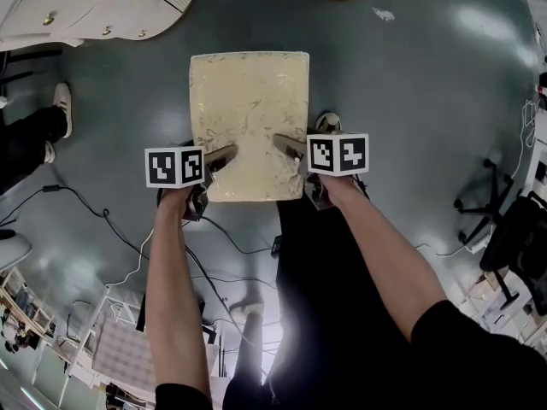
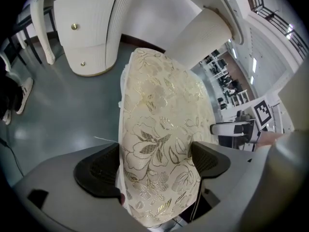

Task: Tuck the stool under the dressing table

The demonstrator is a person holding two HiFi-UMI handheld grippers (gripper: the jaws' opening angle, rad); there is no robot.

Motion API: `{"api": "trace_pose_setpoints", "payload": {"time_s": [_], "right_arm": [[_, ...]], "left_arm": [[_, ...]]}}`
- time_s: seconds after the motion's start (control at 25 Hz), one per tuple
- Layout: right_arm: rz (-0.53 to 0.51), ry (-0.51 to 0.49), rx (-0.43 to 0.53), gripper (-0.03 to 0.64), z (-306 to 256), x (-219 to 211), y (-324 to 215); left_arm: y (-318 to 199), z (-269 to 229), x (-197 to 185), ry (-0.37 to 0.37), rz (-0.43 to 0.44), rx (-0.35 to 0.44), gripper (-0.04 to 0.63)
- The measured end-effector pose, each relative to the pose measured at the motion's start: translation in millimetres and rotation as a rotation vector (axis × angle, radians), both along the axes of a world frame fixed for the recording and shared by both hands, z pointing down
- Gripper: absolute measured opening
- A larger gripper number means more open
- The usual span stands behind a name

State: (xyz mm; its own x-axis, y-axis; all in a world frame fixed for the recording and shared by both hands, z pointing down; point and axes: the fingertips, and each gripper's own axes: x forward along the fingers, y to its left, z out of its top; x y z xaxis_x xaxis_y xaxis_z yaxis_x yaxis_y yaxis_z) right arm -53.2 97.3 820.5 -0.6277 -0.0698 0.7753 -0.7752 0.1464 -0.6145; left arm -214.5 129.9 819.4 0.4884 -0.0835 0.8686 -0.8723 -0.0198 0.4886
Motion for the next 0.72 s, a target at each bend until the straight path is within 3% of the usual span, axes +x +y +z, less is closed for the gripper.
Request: {"api": "trace_pose_setpoints", "payload": {"time_s": [0.2, 0.48, 0.72], "right_arm": [[-0.034, 0.006, 0.048, 0.321, 1.4, 3.8, -55.7], [-0.039, -0.004, 0.09, 0.321, -15.9, 5.6, -82.3], [-0.054, -0.005, 0.101, 0.321, 0.8, 16.8, -144.1]], "left_arm": [[-45.1, 3.1, 6.2, -0.02, -0.069, 0.035, 0.462], [-69.0, -11.8, 10.3, -0.033, -0.078, 0.042, 0.465], [-127.1, 3.0, 21.1, -0.05, -0.125, 0.083, 0.465]]}}
